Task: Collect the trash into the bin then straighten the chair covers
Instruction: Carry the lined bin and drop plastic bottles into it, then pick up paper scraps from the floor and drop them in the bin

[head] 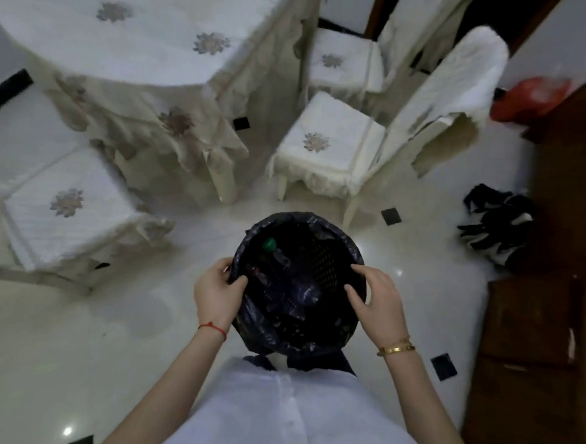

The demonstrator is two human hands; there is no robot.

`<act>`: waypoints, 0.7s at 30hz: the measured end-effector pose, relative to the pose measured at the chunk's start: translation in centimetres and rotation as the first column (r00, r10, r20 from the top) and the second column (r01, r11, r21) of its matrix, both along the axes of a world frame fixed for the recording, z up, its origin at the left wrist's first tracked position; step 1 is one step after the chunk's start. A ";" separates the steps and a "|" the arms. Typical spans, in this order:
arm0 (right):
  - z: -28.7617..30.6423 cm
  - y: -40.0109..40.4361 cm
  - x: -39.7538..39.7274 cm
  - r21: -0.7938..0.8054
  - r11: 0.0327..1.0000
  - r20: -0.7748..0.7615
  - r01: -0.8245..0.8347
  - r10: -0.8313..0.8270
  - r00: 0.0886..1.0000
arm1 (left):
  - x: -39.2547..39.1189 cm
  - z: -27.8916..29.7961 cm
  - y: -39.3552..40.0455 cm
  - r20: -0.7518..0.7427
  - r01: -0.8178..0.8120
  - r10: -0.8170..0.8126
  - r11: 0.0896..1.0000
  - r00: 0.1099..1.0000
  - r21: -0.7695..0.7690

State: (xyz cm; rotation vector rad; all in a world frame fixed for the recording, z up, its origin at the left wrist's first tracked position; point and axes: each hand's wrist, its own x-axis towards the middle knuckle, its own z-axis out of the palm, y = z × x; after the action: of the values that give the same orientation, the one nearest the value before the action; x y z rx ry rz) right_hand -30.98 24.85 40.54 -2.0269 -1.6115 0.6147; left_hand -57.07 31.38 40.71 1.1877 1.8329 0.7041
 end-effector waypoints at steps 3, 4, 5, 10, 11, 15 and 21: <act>0.1 -4.0 3.4 -0.010 0.992 0.019 0.123 -0.123 0.992 | 4.5 0.7 -1.3 -0.026 0.135 -0.135 0.991 0.991 0.013; 0.2 -5.3 4.6 -0.012 0.987 0.020 0.163 -0.163 0.986 | 6.1 1.0 -1.8 -0.021 0.171 -0.171 0.985 0.985 0.012; 0.3 -6.5 5.9 -0.013 0.979 0.018 0.204 -0.204 0.979 | 7.8 1.0 -2.1 -0.014 0.203 -0.203 0.979 0.979 0.009; 1.2 -12.1 13.7 0.011 0.927 0.018 0.374 -0.374 0.927 | 17.5 1.2 -3.2 0.008 0.359 -0.359 0.933 0.933 0.001; 1.3 -13.1 15.6 0.013 0.916 0.020 0.401 -0.401 0.916 | 19.7 1.2 -3.4 0.010 0.381 -0.381 0.925 0.925 0.002; 2.2 -16.3 23.9 0.020 0.883 0.046 0.469 -0.469 0.882 | 28.8 1.2 -4.4 0.021 0.443 -0.443 0.896 0.896 0.011; 2.9 -17.0 34.7 0.001 0.860 0.062 0.510 -0.509 0.858 | 40.0 1.8 -3.7 0.053 0.429 -0.429 0.903 0.902 0.007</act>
State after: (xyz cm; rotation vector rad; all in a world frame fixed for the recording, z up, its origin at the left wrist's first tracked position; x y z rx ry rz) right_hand 3.75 7.89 43.43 -2.3699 -1.0177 0.3660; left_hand -17.02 27.72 42.48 1.4908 1.4522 0.4711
